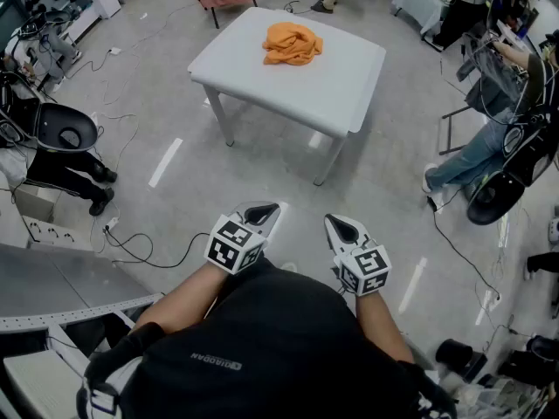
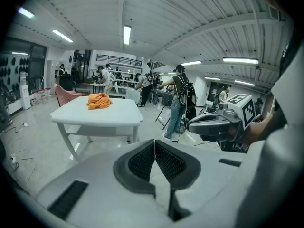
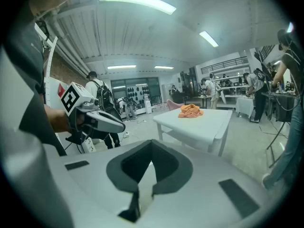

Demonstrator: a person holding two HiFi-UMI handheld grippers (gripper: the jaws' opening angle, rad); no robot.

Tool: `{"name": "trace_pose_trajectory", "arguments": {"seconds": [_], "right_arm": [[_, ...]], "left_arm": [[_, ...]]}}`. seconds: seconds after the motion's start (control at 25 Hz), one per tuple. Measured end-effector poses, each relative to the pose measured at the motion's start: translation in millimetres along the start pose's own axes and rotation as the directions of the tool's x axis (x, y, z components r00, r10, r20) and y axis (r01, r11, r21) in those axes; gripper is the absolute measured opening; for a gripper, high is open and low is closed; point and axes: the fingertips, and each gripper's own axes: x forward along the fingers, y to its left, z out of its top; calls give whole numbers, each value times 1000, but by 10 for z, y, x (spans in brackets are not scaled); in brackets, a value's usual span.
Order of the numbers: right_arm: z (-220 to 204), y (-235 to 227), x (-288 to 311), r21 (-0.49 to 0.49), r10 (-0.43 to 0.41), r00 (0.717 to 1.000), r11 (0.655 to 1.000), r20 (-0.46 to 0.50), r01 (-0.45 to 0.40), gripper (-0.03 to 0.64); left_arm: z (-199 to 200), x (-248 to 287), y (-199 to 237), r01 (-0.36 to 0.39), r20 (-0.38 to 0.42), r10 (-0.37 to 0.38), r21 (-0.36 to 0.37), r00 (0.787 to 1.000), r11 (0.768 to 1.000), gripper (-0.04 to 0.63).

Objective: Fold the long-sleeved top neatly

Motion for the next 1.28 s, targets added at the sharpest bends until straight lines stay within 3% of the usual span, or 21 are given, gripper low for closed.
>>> {"name": "trace_pose_trajectory", "arguments": {"seconds": [0.4, 0.6, 1.0, 1.28], "right_arm": [[35, 21, 11, -4, 9, 1000, 1000, -1, -9, 3], [46, -9, 38, 55, 14, 1000, 998, 18, -15, 5], [54, 24, 149, 35, 62, 998, 997, 9, -62, 5], [0, 47, 365, 55, 86, 996, 995, -20, -85, 5]], "left_arm": [[62, -59, -13, -5, 16, 5, 1, 1000, 1000, 7], [49, -52, -7, -7, 15, 7, -9, 1000, 1000, 7], [89, -43, 129, -51, 16, 52, -51, 999, 997, 6], [-93, -106, 280, -79, -14, 78, -90, 997, 993, 6]]}}
